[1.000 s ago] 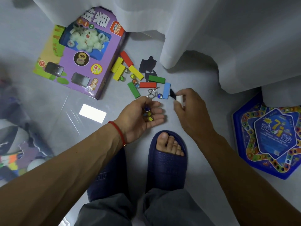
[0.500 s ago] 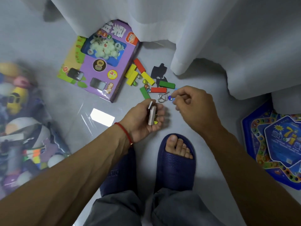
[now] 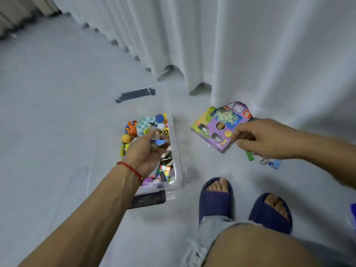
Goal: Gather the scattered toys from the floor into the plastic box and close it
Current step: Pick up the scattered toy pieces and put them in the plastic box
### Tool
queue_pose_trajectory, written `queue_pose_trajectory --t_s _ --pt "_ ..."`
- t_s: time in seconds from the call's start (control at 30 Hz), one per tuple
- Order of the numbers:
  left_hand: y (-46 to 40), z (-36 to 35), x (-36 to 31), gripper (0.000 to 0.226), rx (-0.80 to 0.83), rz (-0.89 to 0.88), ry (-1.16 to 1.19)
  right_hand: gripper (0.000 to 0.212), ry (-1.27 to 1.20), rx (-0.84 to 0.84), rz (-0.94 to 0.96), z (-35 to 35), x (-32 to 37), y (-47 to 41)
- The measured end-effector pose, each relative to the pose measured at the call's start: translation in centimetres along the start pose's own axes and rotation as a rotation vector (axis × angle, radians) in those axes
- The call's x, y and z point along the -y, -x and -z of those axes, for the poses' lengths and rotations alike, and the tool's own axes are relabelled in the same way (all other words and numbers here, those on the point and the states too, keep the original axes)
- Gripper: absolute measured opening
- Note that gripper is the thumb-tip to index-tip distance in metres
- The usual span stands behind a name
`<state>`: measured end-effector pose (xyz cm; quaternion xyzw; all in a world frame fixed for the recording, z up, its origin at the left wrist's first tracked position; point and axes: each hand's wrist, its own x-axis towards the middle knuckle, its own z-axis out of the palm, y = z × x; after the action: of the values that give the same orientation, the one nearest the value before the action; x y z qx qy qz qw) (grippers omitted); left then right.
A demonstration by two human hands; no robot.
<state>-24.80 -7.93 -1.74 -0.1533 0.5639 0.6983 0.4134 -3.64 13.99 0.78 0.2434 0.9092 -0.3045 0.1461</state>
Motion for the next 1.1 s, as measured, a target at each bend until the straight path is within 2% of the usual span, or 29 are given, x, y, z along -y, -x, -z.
queue_pose_trajectory --t_s 0.07,0.17,0.23,0.3,0.37,0.4,0.5,0.6,0.7,0.8,0.9,1.0,1.1 --pt "0.3 3.6 -2.6 0.019 -0.089 0.004 0.001 0.014 0.056 0.03 0.056 0.7 2.4 0.0" --pt "0.7 6.2 -4.2 0.018 -0.053 0.074 -0.088 0.014 0.054 0.034 0.055 1.2 4.0 0.3" --pt "1.3 5.6 -4.4 0.02 -0.033 0.045 -0.177 0.014 0.017 -0.004 -0.003 1.4 3.4 0.3" --pt "1.6 4.1 -4.2 0.016 -0.034 -0.037 -0.294 0.013 -0.033 -0.064 -0.081 1.1 1.9 0.2" --pt "1.4 1.9 -3.4 0.011 -0.051 -0.215 -0.464 0.015 -0.094 -0.124 -0.152 0.7 -0.1 0.3" --pt "1.4 0.6 -2.7 0.016 -0.046 -0.315 -0.521 0.015 -0.104 -0.15 -0.186 0.4 -1.3 0.3" --pt "1.9 -4.1 0.4 0.023 0.078 -0.515 -0.606 0.017 -0.079 -0.187 -0.302 -1.2 -5.5 0.0" --pt "0.6 -8.4 5.8 0.019 0.26 -0.464 -0.771 0.019 0.001 -0.17 -0.423 -3.4 -10.6 -0.6" --pt "-3.5 -11.2 11.8 0.026 0.357 -0.384 -1.045 0.026 0.018 -0.12 -0.515 -6.4 -15.4 -1.6" --pt "-8.8 -13.0 16.5 0.034 0.407 -0.403 -1.386 0.037 0.037 -0.118 -0.497 -9.4 -19.0 -3.7" --pt "-13.5 -15.2 19.4 0.047 0.47 -0.449 -1.626 0.042 0.081 -0.195 -0.402 -11.1 -21.1 -6.9" --pt "-16.9 -17.6 21.2 0.046 0.501 -0.64 -1.825 0.047 0.073 -0.277 -0.348 -11.5 -22.4 -10.5" --pt "-18.5 -18.9 23.0 0.042 0.534 -0.835 -2.059 0.078 0.073 -0.209 -0.465 -11.5 -22.9 -13.5"
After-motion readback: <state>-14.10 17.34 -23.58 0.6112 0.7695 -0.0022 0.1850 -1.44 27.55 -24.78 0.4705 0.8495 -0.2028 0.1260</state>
